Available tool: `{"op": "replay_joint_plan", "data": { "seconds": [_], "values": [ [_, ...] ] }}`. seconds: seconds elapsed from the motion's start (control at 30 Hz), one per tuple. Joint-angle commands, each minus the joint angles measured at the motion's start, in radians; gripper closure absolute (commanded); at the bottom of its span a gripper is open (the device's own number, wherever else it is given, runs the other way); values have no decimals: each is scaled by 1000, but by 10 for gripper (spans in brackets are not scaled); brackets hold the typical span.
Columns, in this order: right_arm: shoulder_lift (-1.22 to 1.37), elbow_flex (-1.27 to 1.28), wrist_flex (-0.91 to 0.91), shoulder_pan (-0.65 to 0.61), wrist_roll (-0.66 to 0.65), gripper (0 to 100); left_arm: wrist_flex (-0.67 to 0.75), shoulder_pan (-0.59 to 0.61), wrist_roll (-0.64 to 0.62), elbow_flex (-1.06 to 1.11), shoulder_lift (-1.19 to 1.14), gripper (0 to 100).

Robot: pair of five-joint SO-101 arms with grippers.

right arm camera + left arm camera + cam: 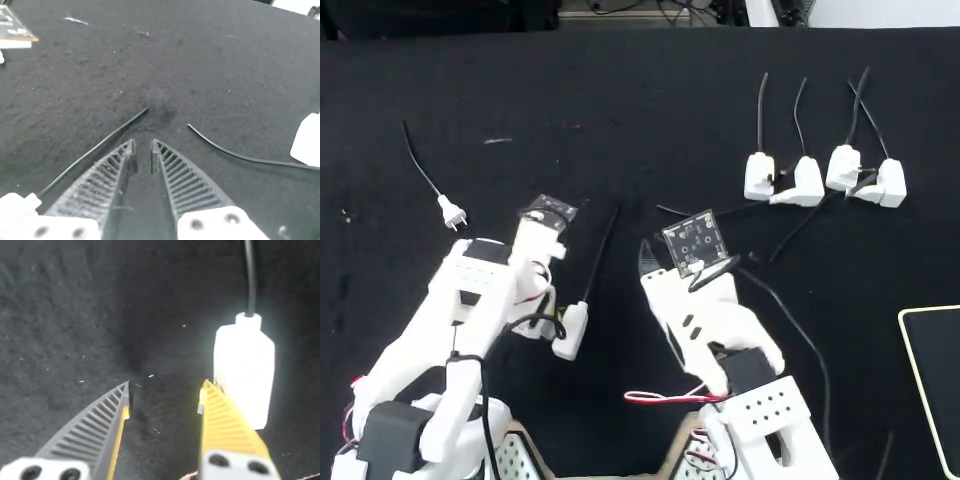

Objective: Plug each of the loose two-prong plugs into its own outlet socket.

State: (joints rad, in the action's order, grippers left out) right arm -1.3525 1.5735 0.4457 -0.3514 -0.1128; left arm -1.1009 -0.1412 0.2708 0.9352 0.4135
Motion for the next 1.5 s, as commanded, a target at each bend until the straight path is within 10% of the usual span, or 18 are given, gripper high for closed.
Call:
{"op": "replay_joint_plan", "data": {
  "seconds": [0.0,0.5,1.03,1.47],
  "values": [
    [-24,-21,-20,64,11,946,2,-62,-32,-65,26,773],
    [-25,-71,-20,285,118,946,28,-180,-64,-268,14,773],
    [-25,-73,-20,282,118,946,509,-228,-115,-71,9,768],
    [-25,-68,-20,281,118,946,454,-203,-150,-346,-399,772]
  ]
}}
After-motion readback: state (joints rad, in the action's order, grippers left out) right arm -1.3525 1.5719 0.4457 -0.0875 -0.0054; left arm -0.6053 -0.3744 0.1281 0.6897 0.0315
